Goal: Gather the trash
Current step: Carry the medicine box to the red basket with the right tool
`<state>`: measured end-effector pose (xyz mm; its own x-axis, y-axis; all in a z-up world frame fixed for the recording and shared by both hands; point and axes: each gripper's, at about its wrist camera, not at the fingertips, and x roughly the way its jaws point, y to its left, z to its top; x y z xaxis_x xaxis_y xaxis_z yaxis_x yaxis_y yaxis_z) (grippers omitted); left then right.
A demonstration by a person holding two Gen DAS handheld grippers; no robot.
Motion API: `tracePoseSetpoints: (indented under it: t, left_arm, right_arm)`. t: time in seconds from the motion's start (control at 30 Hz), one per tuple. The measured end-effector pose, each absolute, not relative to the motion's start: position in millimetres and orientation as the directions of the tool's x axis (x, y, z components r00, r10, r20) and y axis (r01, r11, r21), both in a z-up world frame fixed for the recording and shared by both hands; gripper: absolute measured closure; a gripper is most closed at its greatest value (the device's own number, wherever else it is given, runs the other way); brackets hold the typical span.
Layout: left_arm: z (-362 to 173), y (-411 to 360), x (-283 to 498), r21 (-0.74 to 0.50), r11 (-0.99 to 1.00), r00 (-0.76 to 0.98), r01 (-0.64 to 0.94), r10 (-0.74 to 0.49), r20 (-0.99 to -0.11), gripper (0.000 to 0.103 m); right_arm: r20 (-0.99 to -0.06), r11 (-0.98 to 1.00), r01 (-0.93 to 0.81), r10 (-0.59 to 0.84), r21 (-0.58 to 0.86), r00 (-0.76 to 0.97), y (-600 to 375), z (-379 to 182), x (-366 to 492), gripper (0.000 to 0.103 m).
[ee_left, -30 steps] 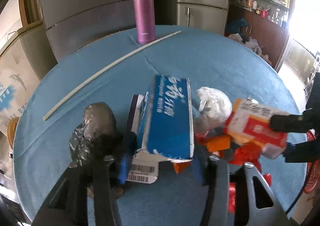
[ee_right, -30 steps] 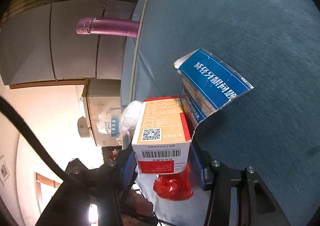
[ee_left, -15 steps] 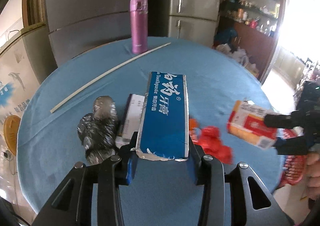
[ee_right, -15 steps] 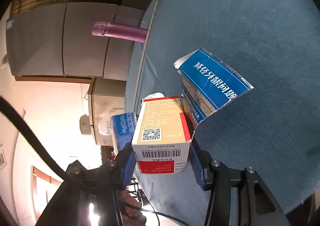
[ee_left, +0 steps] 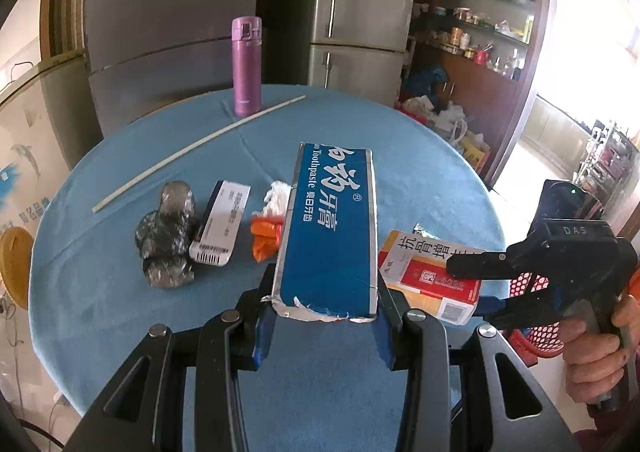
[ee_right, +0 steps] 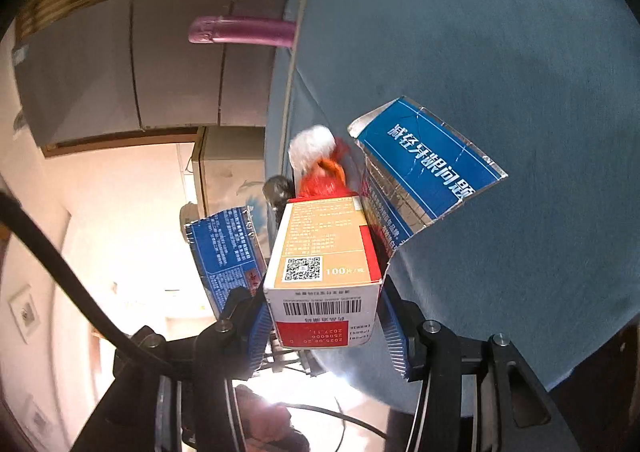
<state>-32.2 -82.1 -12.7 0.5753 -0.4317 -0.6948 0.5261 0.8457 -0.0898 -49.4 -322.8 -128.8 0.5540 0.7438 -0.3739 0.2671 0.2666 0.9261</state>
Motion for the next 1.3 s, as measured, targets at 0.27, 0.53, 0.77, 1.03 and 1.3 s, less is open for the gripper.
tracePoseSetpoints:
  t: [0.27, 0.53, 0.77, 1.03, 1.3]
  left_arm:
    - [-14.9, -72.3, -39.6, -0.08, 0.875, 0.593, 0.478, -0.389, -0.705, 0.06]
    - [-16.0, -70.8, -45.0, -0.078, 0.883, 0.596, 0.464, -0.376, -0.71, 0.06]
    - [-2.9, -72.5, -50.9, -0.073, 0.88, 0.616, 0.47, -0.386, -0.687, 0.06]
    - [10.4, -87.1, -58.3, -0.09, 0.858, 0.601, 0.505, -0.425, -0.677, 0.06]
    - [28.8, -127.0, -70.1, -0.078, 0.8, 0.575, 0.595, -0.492, -0.654, 0.06]
  right_arm:
    - [-0.463, 0.373, 0.276, 0.744, 0.886, 0.481, -301.7, -137.6, -42.2, 0.049]
    - [-0.452, 0.427, 0.172, 0.738, 0.888, 0.501, -298.1, -111.7, -51.8, 0.051]
    - [-0.43, 0.499, 0.033, 0.71, 0.866, 0.558, -293.5, -78.4, -62.1, 0.051]
    - [-0.403, 0.545, 0.003, 0.616, 0.838, 0.677, -326.1, -51.8, -87.0, 0.051]
    - [-0.439, 0.734, 0.016, 0.389, 0.679, 0.81, -363.1, -10.6, -138.9, 0.051]
